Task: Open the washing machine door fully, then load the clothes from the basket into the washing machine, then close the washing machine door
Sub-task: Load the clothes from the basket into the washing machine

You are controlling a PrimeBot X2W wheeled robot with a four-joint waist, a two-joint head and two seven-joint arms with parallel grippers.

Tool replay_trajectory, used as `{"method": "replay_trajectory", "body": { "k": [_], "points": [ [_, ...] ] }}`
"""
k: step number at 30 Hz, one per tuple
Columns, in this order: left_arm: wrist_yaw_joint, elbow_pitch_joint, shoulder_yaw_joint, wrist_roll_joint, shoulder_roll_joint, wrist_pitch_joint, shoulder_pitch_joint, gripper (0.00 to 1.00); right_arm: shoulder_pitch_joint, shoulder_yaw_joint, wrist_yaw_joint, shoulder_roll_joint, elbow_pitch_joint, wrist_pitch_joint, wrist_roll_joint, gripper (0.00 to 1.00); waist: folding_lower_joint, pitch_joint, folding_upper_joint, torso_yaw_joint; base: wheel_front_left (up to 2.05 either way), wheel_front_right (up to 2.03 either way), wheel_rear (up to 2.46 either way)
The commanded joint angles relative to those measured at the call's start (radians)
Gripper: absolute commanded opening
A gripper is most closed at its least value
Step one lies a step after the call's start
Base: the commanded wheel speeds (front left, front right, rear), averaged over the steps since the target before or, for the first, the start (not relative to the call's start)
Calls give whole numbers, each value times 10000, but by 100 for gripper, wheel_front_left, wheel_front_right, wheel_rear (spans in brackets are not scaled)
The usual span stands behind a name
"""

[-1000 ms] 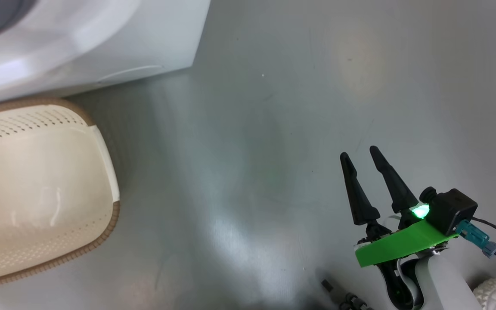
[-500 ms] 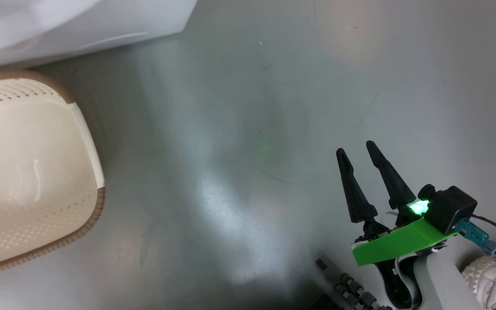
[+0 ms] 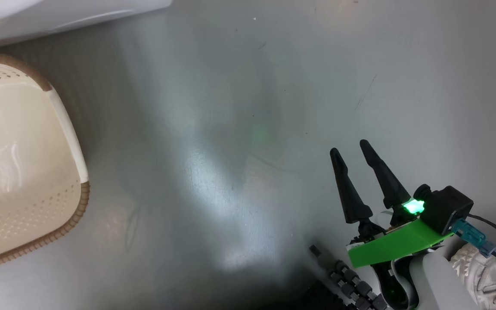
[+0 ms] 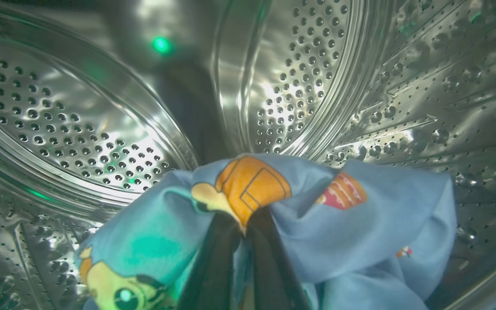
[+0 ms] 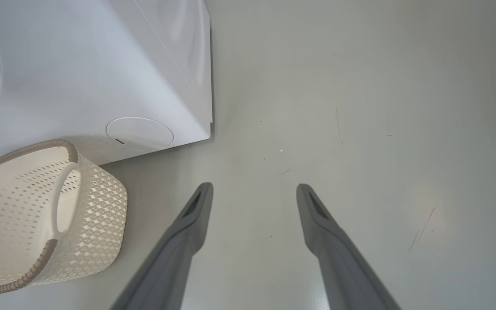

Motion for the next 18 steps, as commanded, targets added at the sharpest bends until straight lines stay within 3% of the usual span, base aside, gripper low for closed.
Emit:
{"method": "replay_trajectory", "body": {
  "k": [1,6,7,8,18],
  "points": [
    [-21,-120,-25,-73,615,-44,-247,0,190,266,27,-31,-172,-119,136,100,0,68,0,-24,0,0,0],
    [-22,74,-305,-356,771,-55,-449,1,85,335,27,-31,-78,-119,218,100,0,112,0,-51,0,0,0],
    [-22,92,-300,-384,771,-55,-435,40,57,331,27,-31,-61,-119,230,100,0,91,0,-40,0,0,0],
    [-22,184,-257,-436,754,-56,-389,100,31,321,27,-31,-45,-119,238,100,0,45,0,-27,0,0,0],
    [58,773,-7,-781,209,-57,508,100,-59,22,27,-31,99,-119,77,100,0,-738,0,361,0,0,0]
  ]
}}
